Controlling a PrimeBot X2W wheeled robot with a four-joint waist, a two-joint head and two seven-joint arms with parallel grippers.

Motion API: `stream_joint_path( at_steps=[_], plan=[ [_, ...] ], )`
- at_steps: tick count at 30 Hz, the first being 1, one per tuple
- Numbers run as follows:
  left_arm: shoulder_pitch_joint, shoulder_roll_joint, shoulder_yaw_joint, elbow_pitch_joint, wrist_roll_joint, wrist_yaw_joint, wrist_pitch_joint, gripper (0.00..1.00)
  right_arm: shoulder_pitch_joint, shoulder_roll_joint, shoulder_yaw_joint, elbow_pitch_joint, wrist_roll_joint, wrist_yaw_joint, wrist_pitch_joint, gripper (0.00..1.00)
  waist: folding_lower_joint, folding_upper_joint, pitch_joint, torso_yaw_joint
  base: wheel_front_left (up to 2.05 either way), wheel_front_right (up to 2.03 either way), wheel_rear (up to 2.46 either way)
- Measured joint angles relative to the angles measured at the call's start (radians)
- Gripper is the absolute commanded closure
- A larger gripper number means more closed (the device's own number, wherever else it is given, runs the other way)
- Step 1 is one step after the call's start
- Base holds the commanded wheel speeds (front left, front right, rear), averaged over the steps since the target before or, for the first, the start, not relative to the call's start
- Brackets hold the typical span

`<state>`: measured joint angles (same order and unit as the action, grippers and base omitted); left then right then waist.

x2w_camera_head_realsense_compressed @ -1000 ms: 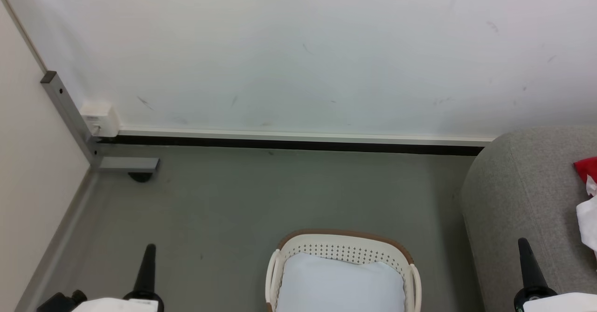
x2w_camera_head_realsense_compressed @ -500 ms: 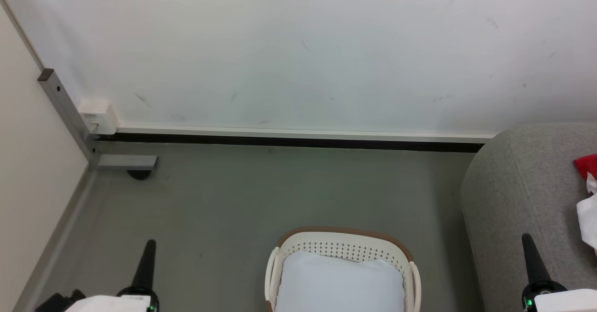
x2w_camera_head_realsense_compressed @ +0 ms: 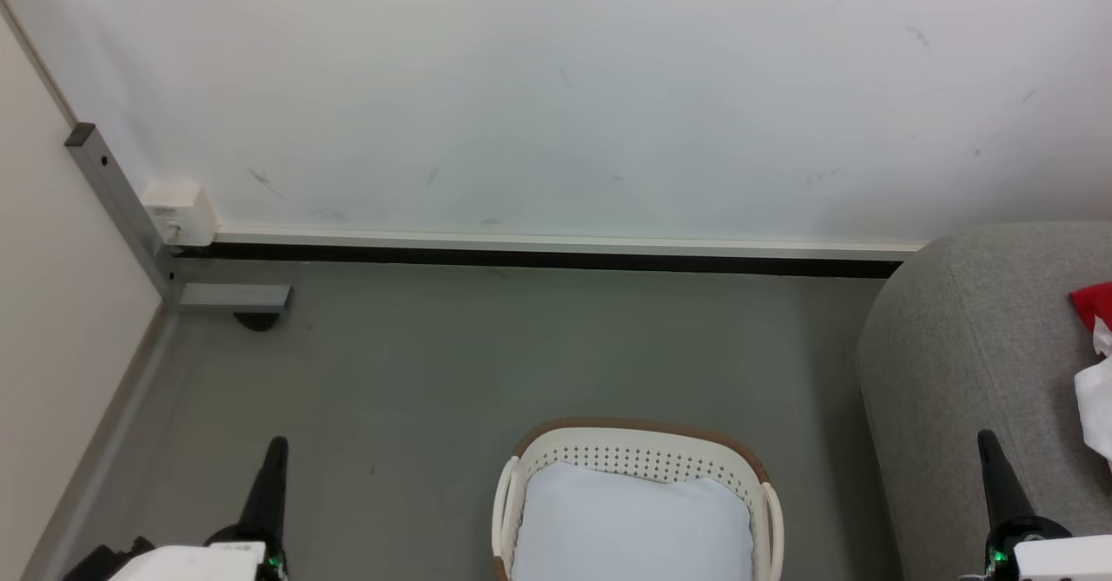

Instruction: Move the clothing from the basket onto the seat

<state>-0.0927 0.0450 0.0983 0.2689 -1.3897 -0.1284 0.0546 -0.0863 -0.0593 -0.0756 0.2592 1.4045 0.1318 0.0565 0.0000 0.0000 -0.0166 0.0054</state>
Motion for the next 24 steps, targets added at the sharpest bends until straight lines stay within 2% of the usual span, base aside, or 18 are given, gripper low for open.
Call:
stream_joint_path(
  at_steps=[24],
  plan=[
    [-0.009, 0.001, 0.012, -0.018, -0.172, 0.0, 0.049, 1.0, -0.014, 0.007, -0.03, -0.009, 0.163, 0.0, 0.048, 1.0, 0.0, 0.0, 0.015, -0.004, 0.0, 0.0, 0.0]
  ],
)
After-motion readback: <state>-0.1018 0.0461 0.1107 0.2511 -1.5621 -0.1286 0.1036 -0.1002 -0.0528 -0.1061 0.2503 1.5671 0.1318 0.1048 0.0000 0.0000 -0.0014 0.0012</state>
